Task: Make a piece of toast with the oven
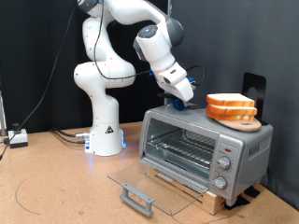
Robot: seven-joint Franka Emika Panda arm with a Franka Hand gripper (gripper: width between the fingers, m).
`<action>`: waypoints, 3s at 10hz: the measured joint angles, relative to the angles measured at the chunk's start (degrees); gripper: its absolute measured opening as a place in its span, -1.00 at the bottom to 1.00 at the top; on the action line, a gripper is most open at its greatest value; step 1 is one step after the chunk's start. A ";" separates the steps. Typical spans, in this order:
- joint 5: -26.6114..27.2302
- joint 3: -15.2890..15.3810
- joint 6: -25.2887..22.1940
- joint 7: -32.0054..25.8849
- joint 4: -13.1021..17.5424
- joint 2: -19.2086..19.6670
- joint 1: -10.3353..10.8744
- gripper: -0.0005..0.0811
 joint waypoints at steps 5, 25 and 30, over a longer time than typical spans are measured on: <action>0.46 -1.05 0.01 -0.86 0.01 0.00 -0.01 0.17; -2.85 1.29 3.00 -1.73 -0.18 -0.95 -0.31 0.59; -2.76 1.14 2.89 -1.64 -0.29 -0.89 -0.84 0.10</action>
